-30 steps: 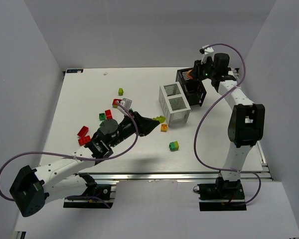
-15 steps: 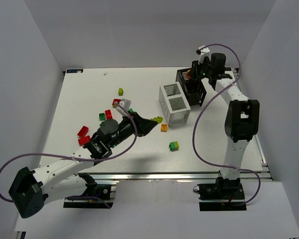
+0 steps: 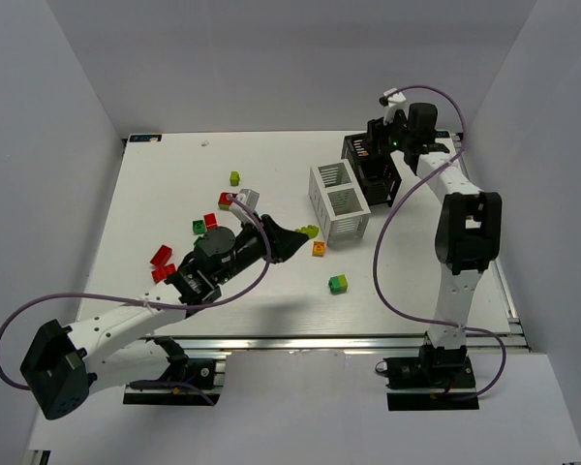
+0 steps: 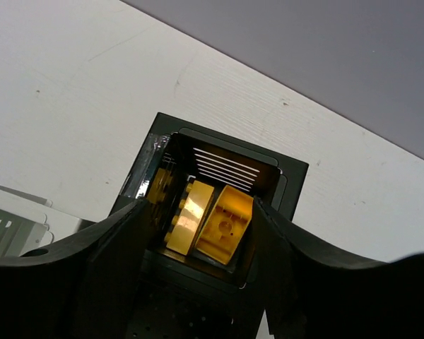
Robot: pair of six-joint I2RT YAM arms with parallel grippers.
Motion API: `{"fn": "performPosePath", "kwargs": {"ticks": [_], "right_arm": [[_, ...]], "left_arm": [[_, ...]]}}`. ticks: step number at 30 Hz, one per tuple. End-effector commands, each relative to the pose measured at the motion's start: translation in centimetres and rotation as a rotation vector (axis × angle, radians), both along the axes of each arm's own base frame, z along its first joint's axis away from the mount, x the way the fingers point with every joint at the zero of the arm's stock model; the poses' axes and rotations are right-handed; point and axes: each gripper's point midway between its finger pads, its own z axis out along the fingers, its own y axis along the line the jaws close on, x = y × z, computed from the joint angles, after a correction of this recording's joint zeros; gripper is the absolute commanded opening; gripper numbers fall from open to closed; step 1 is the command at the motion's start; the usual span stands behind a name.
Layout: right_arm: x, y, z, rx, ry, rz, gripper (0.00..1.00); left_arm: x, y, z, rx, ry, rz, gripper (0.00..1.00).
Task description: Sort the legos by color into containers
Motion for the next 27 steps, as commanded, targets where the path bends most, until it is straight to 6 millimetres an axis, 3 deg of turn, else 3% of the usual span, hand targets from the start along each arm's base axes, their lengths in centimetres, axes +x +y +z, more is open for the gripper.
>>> {"fn": "performPosePath", "kwargs": {"ticks": [1,3,5,6,7,10,14,18,19,20,21,22,23,24,25,26,27], "right_arm": [[-0.6,0.7,6.7,0.041,-0.136,0.042,0.65],[-1.6,0.6,8.2,0.041,-0.157,0.073,0.66],[-3.3,1.0,8.5,0.028,-0.164,0.161,0.69],[-4.4,1.2,9.8,0.023,-0.192,0.199,0.71],[-5.7,1.9,9.3,0.033,-0.179,0.264,0.74],[-9.4,2.6,10.4,0.018,-0.214,0.398,0.79],[-14.7,3.0,9.9,-0.02,-0.259,0.496,0.8],[-17.7,2.9,9.9,-0.041,-0.284,0.523,0.8],[-18.1,2.8,9.7,-0.042,-0.266,0.517,0.8],[-18.6,2.7,9.9,-0.043,-0.262,0.508,0.79],[-18.8,2.5,9.9,-0.041,-0.248,0.497,0.77],[-18.8,2.1,9.5,-0.04,-0.206,0.46,0.69],[-18.8,1.9,9.5,-0.042,-0.19,0.441,0.62],[-18.9,1.8,9.4,-0.042,-0.173,0.427,0.55],[-18.5,1.3,9.7,-0.055,-0.163,0.397,0.38],[-18.9,1.1,9.1,-0.057,-0.119,0.386,0.3],[-19.0,1.1,9.0,-0.06,-0.104,0.381,0.24]], "left_arm": [[0.6,0.0,2.1,-0.014,-0.038,0.015,0.37],[0.6,-0.1,2.2,-0.006,-0.036,0.015,0.37],[0.7,-0.1,2.2,0.006,-0.028,0.013,0.37],[0.6,-0.1,2.3,0.007,-0.025,0.013,0.37],[0.6,-0.1,2.2,0.011,-0.021,0.013,0.37],[1.1,0.5,2.1,0.013,-0.012,0.056,0.37],[1.2,0.9,1.9,0.015,0.001,0.073,0.36],[2.2,1.5,1.3,0.03,0.05,0.104,0.36],[2.7,1.4,2.3,0.01,0.064,0.101,0.34],[4.4,2.3,0.8,0.05,0.123,0.143,0.34],[5.0,2.3,0.6,0.054,0.163,0.133,0.33],[5.8,2.0,2.7,0.018,0.181,0.112,0.31],[6.3,2.3,1.4,0.065,0.256,0.115,0.27],[8.1,2.2,-0.3,0.108,0.314,0.132,0.26],[8.8,2.0,-0.4,0.145,0.324,0.125,0.25],[9.5,1.5,1.6,0.157,0.32,0.115,0.25],[10.7,0.7,-0.2,0.204,0.362,0.111,0.25]]}}
